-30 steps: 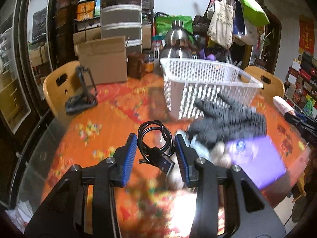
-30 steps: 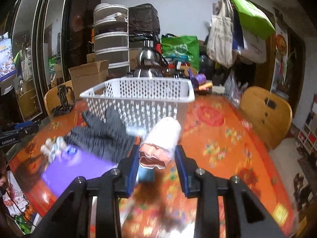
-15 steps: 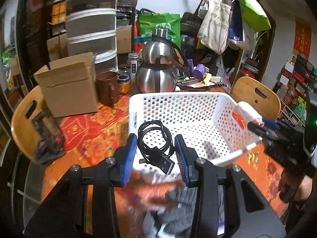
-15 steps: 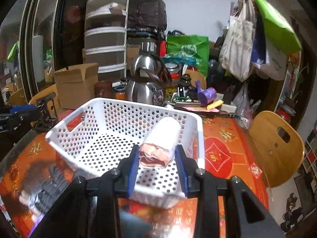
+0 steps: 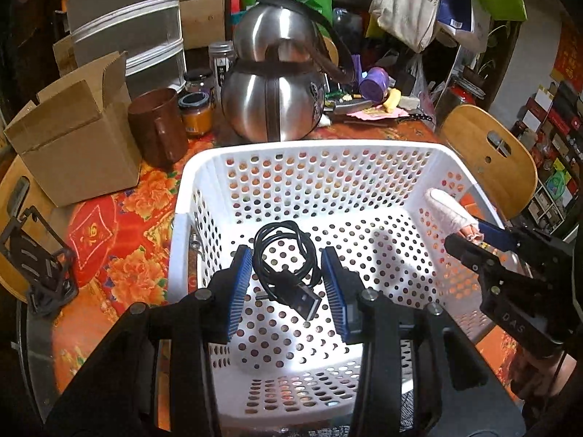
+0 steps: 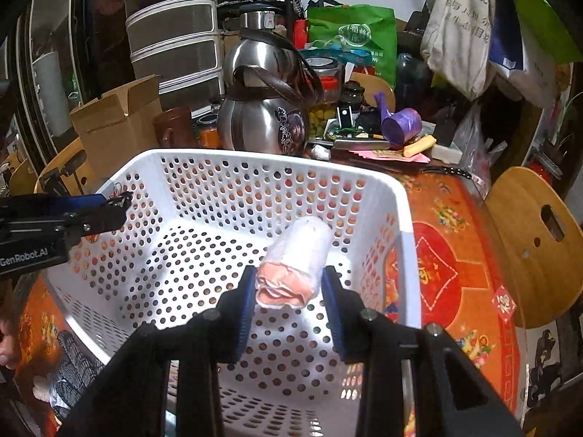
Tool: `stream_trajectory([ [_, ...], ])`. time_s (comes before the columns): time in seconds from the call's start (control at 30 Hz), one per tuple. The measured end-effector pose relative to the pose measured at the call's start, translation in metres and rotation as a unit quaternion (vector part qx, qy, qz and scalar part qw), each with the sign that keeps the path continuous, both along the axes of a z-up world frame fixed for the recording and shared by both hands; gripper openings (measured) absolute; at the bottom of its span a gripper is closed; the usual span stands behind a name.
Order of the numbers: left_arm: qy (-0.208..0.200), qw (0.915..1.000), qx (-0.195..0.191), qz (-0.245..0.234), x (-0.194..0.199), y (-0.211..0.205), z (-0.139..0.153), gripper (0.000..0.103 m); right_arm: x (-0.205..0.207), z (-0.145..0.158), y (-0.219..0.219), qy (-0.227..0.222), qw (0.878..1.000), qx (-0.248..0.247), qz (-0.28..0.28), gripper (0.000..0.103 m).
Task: Organize soft objects
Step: 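Carry the cable with the left tool while the right tool carries the towel over the basket, then open the right tool to drop the towel while the left tool releases the cable into the basket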
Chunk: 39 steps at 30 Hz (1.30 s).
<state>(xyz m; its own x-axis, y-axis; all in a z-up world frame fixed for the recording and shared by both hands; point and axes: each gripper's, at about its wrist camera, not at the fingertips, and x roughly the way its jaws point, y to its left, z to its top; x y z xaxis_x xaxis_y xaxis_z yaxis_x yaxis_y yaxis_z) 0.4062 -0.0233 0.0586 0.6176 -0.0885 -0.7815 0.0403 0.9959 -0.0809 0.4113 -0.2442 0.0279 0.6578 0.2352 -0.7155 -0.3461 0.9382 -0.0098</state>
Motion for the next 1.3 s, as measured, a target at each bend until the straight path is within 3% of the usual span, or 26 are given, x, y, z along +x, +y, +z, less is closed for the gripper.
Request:
stream_trajectory([
  [0.1,0.010,1.0000,-0.001,0.000,0.000,0.002,-0.007,0.039,0.001,0.001,0.000,0.000,1.000,0.001,0.002,0.035],
  [0.13,0.009,0.9999,-0.007,-0.001,-0.001,0.004,-0.008,0.051,-0.001,0.003,0.000,-0.012,1.000,-0.002,-0.003,0.037],
  [0.17,0.007,0.9999,-0.011,0.001,-0.002,0.005,-0.008,0.073,-0.002,0.007,0.000,-0.026,1.000,-0.004,-0.011,0.054],
  [0.2,0.003,0.9999,-0.013,0.002,-0.005,0.007,-0.008,0.082,-0.004,0.010,0.000,-0.033,0.999,0.000,-0.012,0.067],
  [0.23,-0.005,0.9999,-0.011,0.005,-0.008,0.009,-0.006,0.090,-0.006,0.013,0.000,-0.041,0.999,0.005,-0.010,0.088],
  [0.27,-0.014,0.9998,-0.010,0.009,-0.011,0.010,-0.004,0.090,-0.009,0.017,0.000,-0.054,0.999,0.005,-0.008,0.092],
  [0.4,-0.031,0.9990,-0.025,0.018,-0.018,0.019,0.004,0.091,-0.010,0.022,0.000,-0.062,0.998,0.003,-0.007,0.092],
  [0.93,-0.052,0.9985,-0.009,0.018,-0.039,0.020,0.019,0.091,-0.016,0.021,-0.003,-0.059,0.998,0.018,-0.008,0.092],
  [1.17,-0.073,0.9971,0.008,0.017,-0.096,0.026,0.037,0.091,-0.071,0.038,-0.024,-0.073,0.995,0.066,0.010,0.092],
  [1.3,-0.098,0.9947,0.021,0.020,-0.142,0.036,0.059,0.093,-0.115,0.052,-0.037,-0.102,0.993,0.059,0.004,0.092],
])
